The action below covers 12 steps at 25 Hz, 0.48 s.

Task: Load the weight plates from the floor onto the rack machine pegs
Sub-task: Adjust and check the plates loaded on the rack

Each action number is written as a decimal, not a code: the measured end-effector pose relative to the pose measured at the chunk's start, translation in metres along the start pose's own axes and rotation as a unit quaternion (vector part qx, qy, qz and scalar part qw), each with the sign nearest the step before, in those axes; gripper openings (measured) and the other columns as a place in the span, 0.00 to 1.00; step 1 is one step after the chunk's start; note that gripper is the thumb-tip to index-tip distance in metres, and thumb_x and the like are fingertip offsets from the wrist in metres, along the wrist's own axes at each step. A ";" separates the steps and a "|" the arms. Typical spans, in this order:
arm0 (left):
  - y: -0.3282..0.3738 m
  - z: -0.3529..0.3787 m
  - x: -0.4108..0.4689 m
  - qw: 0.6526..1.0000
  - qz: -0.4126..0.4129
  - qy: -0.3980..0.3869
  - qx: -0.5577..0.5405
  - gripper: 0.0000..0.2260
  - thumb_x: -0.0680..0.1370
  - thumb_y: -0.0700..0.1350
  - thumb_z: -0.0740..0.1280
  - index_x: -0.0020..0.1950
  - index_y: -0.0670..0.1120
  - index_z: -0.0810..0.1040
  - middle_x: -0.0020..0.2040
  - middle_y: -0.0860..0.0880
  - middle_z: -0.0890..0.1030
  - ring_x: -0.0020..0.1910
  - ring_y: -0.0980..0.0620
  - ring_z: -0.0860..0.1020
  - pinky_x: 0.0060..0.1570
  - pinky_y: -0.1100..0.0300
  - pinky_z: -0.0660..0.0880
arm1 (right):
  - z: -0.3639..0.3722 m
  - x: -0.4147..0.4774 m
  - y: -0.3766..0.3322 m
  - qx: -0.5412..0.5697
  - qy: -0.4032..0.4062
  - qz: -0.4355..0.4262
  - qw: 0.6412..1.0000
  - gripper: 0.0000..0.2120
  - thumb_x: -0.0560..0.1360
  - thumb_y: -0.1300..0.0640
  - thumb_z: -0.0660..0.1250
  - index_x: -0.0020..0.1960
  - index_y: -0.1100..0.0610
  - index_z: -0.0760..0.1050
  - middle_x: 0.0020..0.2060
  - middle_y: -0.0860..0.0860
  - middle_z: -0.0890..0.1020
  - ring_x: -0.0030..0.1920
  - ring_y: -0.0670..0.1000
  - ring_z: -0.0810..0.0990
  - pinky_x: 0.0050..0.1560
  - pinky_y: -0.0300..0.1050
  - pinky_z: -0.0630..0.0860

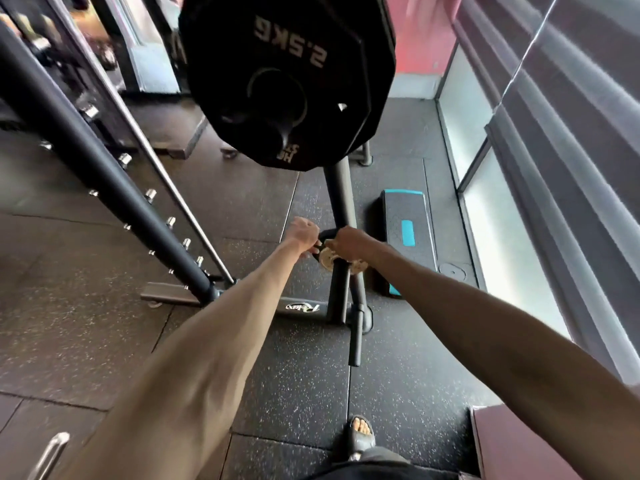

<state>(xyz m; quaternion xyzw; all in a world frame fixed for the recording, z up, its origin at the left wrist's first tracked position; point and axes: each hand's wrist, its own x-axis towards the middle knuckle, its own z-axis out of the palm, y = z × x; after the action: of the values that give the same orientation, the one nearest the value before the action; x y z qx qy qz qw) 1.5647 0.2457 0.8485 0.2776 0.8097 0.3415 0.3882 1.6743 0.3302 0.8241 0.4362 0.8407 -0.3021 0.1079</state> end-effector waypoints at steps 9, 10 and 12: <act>0.000 -0.134 -0.104 0.989 0.076 0.091 -0.085 0.08 0.81 0.41 0.60 0.45 0.42 0.76 0.29 0.47 0.81 0.19 0.54 0.77 0.30 0.59 0.74 | -0.022 -0.146 -0.167 -0.088 0.072 -0.090 0.989 0.24 0.83 0.46 0.58 0.65 0.65 0.74 0.58 0.62 0.81 0.44 0.55 0.80 0.36 0.43 0.70; 0.001 -0.151 -0.107 0.982 0.091 0.132 -0.100 0.08 0.78 0.42 0.62 0.43 0.41 0.77 0.30 0.45 0.83 0.22 0.51 0.80 0.32 0.56 0.78 | -0.024 -0.162 -0.184 -0.082 0.084 -0.109 0.987 0.23 0.83 0.46 0.59 0.64 0.65 0.75 0.56 0.62 0.82 0.41 0.55 0.80 0.33 0.42 0.70; 0.003 -0.184 -0.095 0.959 0.131 0.214 -0.131 0.11 0.71 0.47 0.63 0.44 0.41 0.80 0.37 0.41 0.85 0.35 0.44 0.85 0.40 0.44 0.83 | -0.035 -0.190 -0.213 -0.035 0.129 -0.144 0.981 0.22 0.81 0.45 0.62 0.59 0.65 0.77 0.52 0.62 0.84 0.46 0.58 0.84 0.37 0.46 0.76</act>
<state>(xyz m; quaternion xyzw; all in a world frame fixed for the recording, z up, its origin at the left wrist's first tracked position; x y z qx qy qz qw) 1.4667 0.1178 0.9783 0.2481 0.7784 0.5442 0.1907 1.6202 0.1312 1.0244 0.3415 0.9118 -0.2258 -0.0304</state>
